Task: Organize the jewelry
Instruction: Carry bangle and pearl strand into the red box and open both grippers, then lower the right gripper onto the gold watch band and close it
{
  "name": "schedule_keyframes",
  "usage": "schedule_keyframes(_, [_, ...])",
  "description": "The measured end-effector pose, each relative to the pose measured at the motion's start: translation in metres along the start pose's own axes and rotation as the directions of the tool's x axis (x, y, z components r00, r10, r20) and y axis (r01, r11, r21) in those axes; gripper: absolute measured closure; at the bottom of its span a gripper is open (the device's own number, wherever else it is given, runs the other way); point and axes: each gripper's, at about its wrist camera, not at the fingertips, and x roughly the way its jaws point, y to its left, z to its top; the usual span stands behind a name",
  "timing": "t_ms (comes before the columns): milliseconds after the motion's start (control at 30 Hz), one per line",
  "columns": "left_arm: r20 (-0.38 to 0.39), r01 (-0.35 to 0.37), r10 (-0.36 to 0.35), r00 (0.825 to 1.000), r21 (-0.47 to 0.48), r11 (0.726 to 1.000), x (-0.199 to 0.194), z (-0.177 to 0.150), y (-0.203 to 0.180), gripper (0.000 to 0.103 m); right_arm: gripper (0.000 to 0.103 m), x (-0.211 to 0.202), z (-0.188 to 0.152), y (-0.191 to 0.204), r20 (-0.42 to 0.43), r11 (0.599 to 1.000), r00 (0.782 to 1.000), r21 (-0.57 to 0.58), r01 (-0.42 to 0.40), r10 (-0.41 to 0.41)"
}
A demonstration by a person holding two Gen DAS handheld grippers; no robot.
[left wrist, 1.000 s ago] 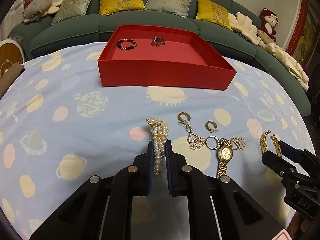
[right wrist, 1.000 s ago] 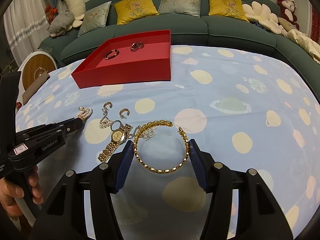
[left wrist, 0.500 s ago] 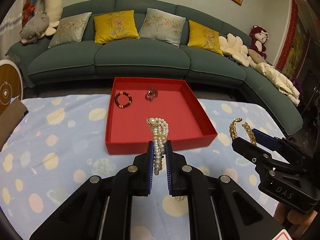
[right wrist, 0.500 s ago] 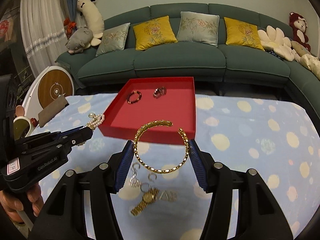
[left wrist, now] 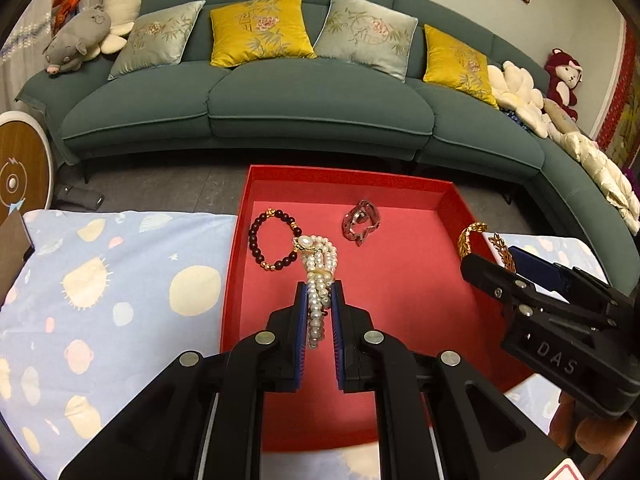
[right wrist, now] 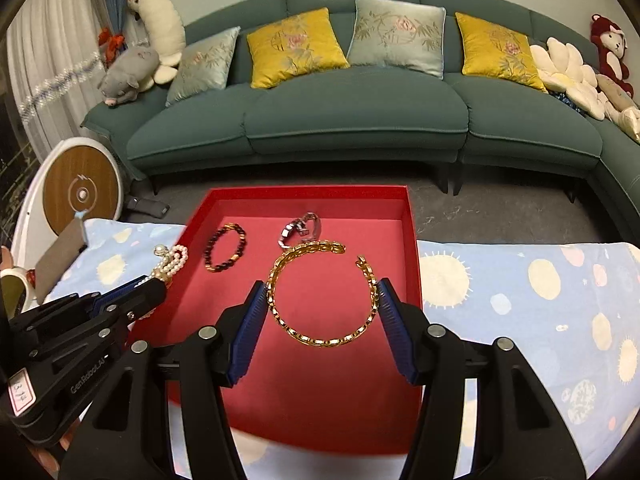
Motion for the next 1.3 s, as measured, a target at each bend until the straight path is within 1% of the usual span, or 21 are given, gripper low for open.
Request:
schedule_keyframes(100, [-0.02,-0.014,0.014,1.0,0.003,1.0,0.017,0.001,0.002,0.094,0.049,0.026,0.004,-0.008,-0.038,1.0,0.999,0.028,0.014,-0.013])
schedule_keyframes(200, [-0.033,-0.02,0.02,0.999,0.0,1.0,0.029,0.001,0.004,0.094,0.049,0.043,0.007,-0.014,-0.061,0.999,0.998,0.033,0.03,-0.028])
schedule_keyframes(300, [-0.035,-0.023,0.023,0.999,-0.003,1.0,0.033,-0.002,0.005,0.093,0.048,0.052,0.008,-0.017,-0.067,0.998,0.997,0.032,0.05,-0.048])
schedule_keyframes(367, [-0.035,-0.04,0.039,0.999,-0.008,0.999,0.035,-0.005,0.006,0.092,0.046,0.053,0.006,-0.02,-0.058,0.998,0.997,0.045,0.049,-0.046])
schedule_keyframes(433, [-0.028,-0.047,0.046,0.999,-0.005,0.999,0.035,-0.008,0.005,0.092,0.04,0.052,0.004,-0.022,-0.039,0.998,0.999,0.059,0.033,-0.031])
schedule_keyframes(500, [-0.022,-0.056,0.056,0.998,0.001,0.998,0.032,-0.011,0.005,0.092,0.04,0.045,0.001,-0.026,-0.008,0.997,1.0,0.069,0.025,-0.024])
schedule_keyframes(700, [0.007,-0.077,0.076,0.997,0.033,0.997,0.008,-0.017,-0.002,0.091,0.04,0.005,-0.007,-0.031,0.055,0.996,0.998,0.087,-0.023,0.019])
schedule_keyframes(800, [0.025,-0.084,0.083,0.996,0.054,0.995,-0.013,-0.024,-0.009,0.091,0.04,-0.027,-0.016,-0.032,0.079,0.996,0.996,0.083,-0.038,0.032])
schedule_keyframes(933, [0.04,-0.085,0.082,0.996,0.075,0.994,-0.046,-0.038,-0.018,0.09,0.04,-0.07,-0.034,-0.034,0.089,0.994,0.995,0.09,-0.057,0.049])
schedule_keyframes(967, [0.039,-0.083,0.08,0.996,0.076,0.994,-0.054,-0.043,-0.02,0.089,0.04,-0.08,-0.039,-0.034,0.09,0.994,0.995,0.091,-0.058,0.049])
schedule_keyframes(1000, [0.037,-0.077,0.074,0.997,0.075,0.994,-0.063,-0.049,-0.021,0.086,0.04,-0.091,-0.045,-0.034,0.09,0.994,0.995,0.089,-0.056,0.048])
schedule_keyframes(1033, [0.032,-0.073,0.071,0.997,0.074,0.995,-0.071,-0.054,-0.021,0.079,0.04,-0.101,-0.052,-0.033,0.086,0.996,0.995,0.079,-0.052,0.045])
schedule_keyframes(1133, [0.022,-0.061,0.059,0.998,0.063,0.996,-0.097,-0.076,-0.02,0.072,0.04,-0.132,-0.075,-0.028,0.09,0.999,0.996,0.042,-0.015,0.011])
schedule_keyframes(1233, [0.0,-0.056,0.056,0.998,0.063,0.996,-0.116,-0.101,-0.018,0.07,0.04,-0.158,-0.1,-0.025,0.095,1.0,0.995,0.016,0.017,-0.019])
schedule_keyframes(1300, [-0.025,-0.045,0.047,0.999,0.052,0.998,-0.124,-0.119,-0.016,0.07,0.04,-0.167,-0.119,-0.023,0.077,1.0,0.997,0.02,0.016,-0.018])
